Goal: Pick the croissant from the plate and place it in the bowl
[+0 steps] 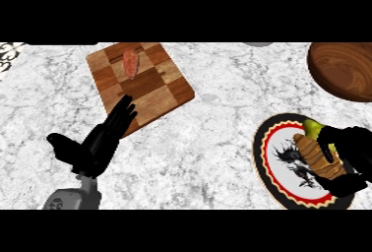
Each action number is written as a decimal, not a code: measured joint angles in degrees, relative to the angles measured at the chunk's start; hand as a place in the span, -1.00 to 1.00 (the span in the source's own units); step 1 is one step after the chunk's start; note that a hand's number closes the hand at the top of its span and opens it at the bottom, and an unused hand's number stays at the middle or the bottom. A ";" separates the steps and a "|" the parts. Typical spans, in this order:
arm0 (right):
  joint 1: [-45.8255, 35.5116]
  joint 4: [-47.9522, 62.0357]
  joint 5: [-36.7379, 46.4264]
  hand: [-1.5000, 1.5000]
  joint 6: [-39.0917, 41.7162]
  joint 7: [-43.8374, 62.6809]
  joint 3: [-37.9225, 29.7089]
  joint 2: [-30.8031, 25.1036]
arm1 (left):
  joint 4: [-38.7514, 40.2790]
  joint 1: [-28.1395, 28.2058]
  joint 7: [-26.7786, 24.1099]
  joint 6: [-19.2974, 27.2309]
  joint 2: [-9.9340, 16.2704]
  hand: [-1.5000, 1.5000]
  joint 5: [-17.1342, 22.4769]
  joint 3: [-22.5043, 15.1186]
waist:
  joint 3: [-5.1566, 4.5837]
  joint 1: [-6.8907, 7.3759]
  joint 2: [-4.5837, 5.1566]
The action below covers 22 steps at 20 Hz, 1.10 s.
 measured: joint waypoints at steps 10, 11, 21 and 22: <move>0.26 -21.13 -14.23 1.00 11.07 4.17 -15.72 -2.65 | 0.03 -0.03 0.95 0.48 -0.58 0.00 0.07 0.19 | 0.03 -0.73 -0.14; 0.25 -22.51 -15.65 1.00 11.85 4.48 -17.84 -2.92 | -0.24 0.47 0.84 0.01 -0.32 0.00 0.42 0.36 | 0.03 -0.70 -0.14; -13.70 -20.39 -25.01 1.00 19.33 13.54 -26.72 -6.04 | 1.84 -1.90 0.00 0.24 -0.99 0.00 -0.22 -0.02 | 0.06 0.15 0.09; -15.17 -18.57 -25.17 1.00 19.12 13.73 -26.99 -6.41 | 1.12 -1.05 0.04 0.13 -1.02 0.00 -0.31 -0.37 | 0.05 0.27 0.09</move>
